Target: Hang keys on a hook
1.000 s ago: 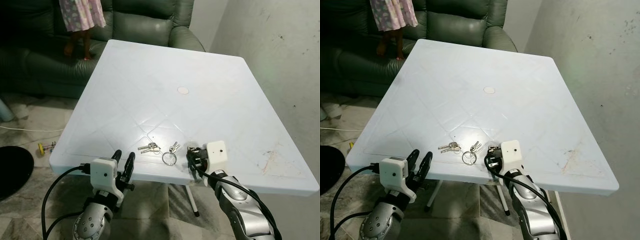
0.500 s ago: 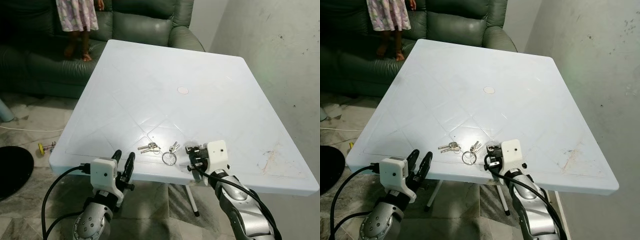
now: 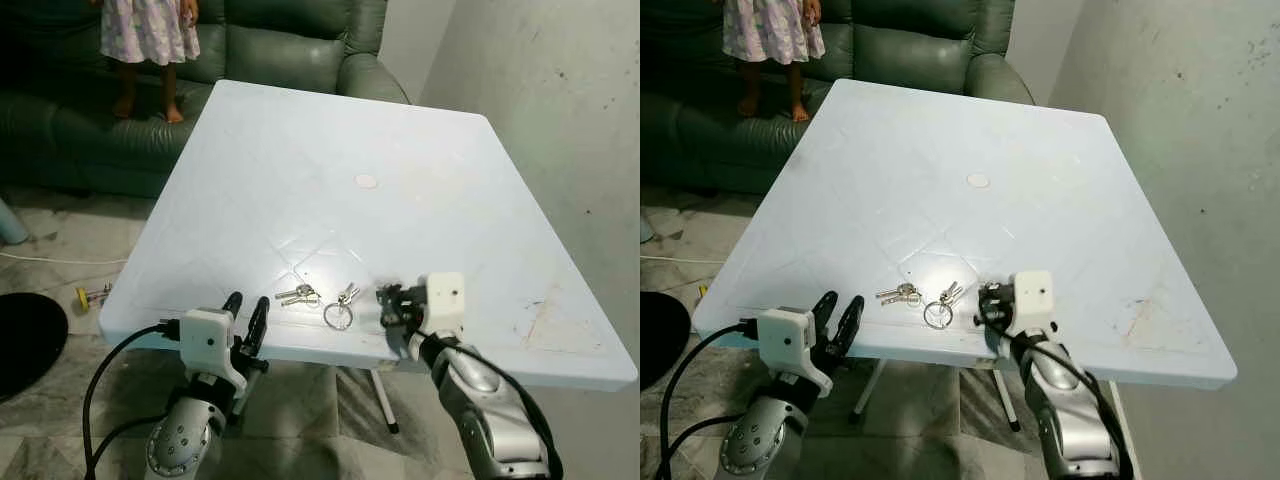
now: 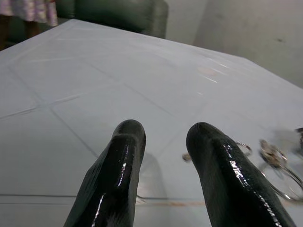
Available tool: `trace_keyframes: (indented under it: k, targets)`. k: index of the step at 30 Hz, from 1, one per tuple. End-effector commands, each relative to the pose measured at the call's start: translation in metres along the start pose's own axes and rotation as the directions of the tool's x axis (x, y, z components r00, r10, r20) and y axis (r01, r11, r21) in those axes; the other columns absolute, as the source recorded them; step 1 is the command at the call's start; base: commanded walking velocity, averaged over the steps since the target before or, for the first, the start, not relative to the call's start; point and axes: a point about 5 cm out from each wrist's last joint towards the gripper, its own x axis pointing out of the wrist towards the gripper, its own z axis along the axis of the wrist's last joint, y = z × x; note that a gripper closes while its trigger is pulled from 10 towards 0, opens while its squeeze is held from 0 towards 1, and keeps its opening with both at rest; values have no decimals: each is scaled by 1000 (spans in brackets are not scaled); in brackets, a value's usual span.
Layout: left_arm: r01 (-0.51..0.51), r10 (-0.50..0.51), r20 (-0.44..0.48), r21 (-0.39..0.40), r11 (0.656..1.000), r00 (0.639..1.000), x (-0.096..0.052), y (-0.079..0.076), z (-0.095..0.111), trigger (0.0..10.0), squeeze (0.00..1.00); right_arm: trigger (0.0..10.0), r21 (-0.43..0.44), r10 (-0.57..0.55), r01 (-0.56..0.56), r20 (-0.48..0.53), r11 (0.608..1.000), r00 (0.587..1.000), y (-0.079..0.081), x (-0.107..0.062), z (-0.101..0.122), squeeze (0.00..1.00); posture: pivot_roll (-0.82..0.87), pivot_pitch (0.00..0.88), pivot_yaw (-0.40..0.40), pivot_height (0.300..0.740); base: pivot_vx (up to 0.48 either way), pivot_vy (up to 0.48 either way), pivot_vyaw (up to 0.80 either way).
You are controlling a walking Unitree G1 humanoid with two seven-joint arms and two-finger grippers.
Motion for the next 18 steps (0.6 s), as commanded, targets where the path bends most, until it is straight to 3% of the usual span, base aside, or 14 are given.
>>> trace_keyframes:
  k: [1, 5, 6, 7, 8, 9, 12, 18]
  targets:
    - [-12, 11, -11, -30, 999, 1000, 3, 1, -2, 10000, 0, 0, 31, -26, 24, 61, 999, 998, -6, 0, 16, 0, 165, 36, -121, 740, 0, 0, 0]
    - [-11, 12, 20, -35, 999, 1000, 16, 5, 6, 10000, 0, 0, 42, -39, 32, 165, 999, 986, -9, 1, 35, 0, 160, 21, -116, 740, 0, 0, 0]
    - [-6, 6, 30, -24, 1000, 1000, 18, 6, 8, 10000, 0, 863, 31, -43, 38, 180, 999, 983, -9, 1, 37, 0, 158, 15, -112, 740, 0, 0, 0]
    - [-6, 6, 30, -24, 1000, 1000, 18, 6, 8, 10000, 0, 863, 31, -43, 38, 180, 999, 983, -9, 1, 37, 0, 158, 15, -112, 740, 0, 0, 0]
    - [-5, 5, 48, -10, 1000, 999, 25, 9, 13, 10000, 0, 4863, -6, -37, 39, 245, 999, 969, -10, -1, 44, 0, 156, 10, -110, 740, 0, 0, 0]
    - [-5, 5, 52, -8, 1000, 999, 26, 9, 15, 10000, 0, 10000, -15, -34, 39, 261, 999, 965, -10, -1, 45, 0, 156, 10, -110, 740, 0, 0, 0]
    - [0, -2, 101, 15, 1000, 995, 51, 23, 32, 10000, 0, 10000, -23, 25, -18, 334, 1000, 942, -15, -4, 47, 0, 155, 0, -104, 740, 0, 0, 0]
    - [6, -10, 149, 22, 1000, 989, 73, 35, 50, 10000, 0, 10000, 52, 36, -63, 421, 997, 906, -19, -8, 52, 0, 143, 0, -89, 740, 0, 0, 0]
